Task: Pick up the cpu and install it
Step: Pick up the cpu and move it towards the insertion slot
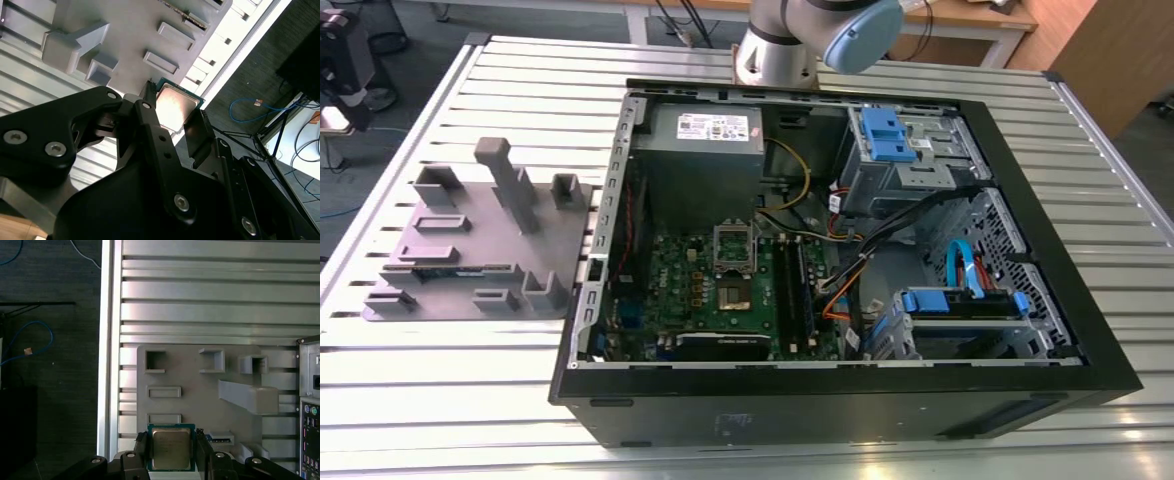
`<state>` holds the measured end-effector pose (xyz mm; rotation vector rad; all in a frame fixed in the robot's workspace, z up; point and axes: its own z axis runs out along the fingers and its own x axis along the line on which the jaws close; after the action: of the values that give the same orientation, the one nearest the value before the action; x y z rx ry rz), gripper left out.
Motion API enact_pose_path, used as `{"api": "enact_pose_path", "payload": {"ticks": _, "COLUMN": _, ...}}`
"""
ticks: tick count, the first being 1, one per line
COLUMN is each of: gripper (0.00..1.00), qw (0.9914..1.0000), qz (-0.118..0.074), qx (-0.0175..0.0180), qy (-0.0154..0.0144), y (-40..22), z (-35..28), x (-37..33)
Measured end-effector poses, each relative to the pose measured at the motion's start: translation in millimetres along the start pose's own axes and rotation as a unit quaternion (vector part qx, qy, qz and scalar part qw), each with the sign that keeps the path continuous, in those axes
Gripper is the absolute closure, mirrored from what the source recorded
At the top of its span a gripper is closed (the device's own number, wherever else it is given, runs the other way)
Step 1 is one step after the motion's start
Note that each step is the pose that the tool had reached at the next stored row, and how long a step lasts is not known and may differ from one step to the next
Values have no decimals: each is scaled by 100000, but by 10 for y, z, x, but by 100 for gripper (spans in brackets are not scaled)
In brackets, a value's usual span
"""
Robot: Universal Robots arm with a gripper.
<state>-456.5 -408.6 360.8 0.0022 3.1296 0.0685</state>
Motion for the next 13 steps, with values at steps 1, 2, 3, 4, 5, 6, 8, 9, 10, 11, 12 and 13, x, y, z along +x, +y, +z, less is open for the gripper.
{"api": "enact_pose_path", "payload": {"ticks": 1, "gripper": 53, "qw": 100000, "qz": -1, "qx": 1, "qy": 2, "y": 0, "z": 0, "x": 0}}
{"api": "enact_pose_path", "payload": {"ticks": 2, "gripper": 53, "qw": 100000, "qz": -2, "qx": 0, "qy": 2, "y": 0, "z": -1, "x": 0}}
{"api": "enact_pose_path", "payload": {"ticks": 3, "gripper": 53, "qw": 100000, "qz": -2, "qx": 1, "qy": 5, "y": 0, "z": -1, "x": 0}}
{"api": "enact_pose_path", "payload": {"ticks": 4, "gripper": 53, "qw": 100000, "qz": -1, "qx": 0, "qy": 2, "y": 0, "z": -1, "x": 0}}
{"api": "enact_pose_path", "payload": {"ticks": 5, "gripper": 53, "qw": 100000, "qz": 0, "qx": 1, "qy": 2, "y": 0, "z": -2, "x": 0}}
{"api": "enact_pose_path", "payload": {"ticks": 6, "gripper": 53, "qw": 100000, "qz": 0, "qx": 12, "qy": 22, "y": 0, "z": -9, "x": 0}}
{"api": "enact_pose_path", "payload": {"ticks": 8, "gripper": 53, "qw": 100000, "qz": -1, "qx": 2, "qy": 7, "y": 1, "z": -22, "x": 0}}
{"api": "enact_pose_path", "payload": {"ticks": 9, "gripper": 53, "qw": 100000, "qz": 1, "qx": 4, "qy": 11, "y": 1, "z": -32, "x": 0}}
{"api": "enact_pose_path", "payload": {"ticks": 10, "gripper": 53, "qw": 100000, "qz": 0, "qx": 7, "qy": 11, "y": 2, "z": -42, "x": -1}}
{"api": "enact_pose_path", "payload": {"ticks": 11, "gripper": 53, "qw": 100000, "qz": -1, "qx": 4, "qy": 10, "y": 2, "z": -52, "x": 0}}
{"api": "enact_pose_path", "payload": {"ticks": 12, "gripper": 53, "qw": 100000, "qz": -3, "qx": -1, "qy": 1, "y": 2, "z": -56, "x": 0}}
{"api": "enact_pose_path", "payload": {"ticks": 13, "gripper": 53, "qw": 100000, "qz": -3, "qx": -4, "qy": -6, "y": 2, "z": -55, "x": 0}}
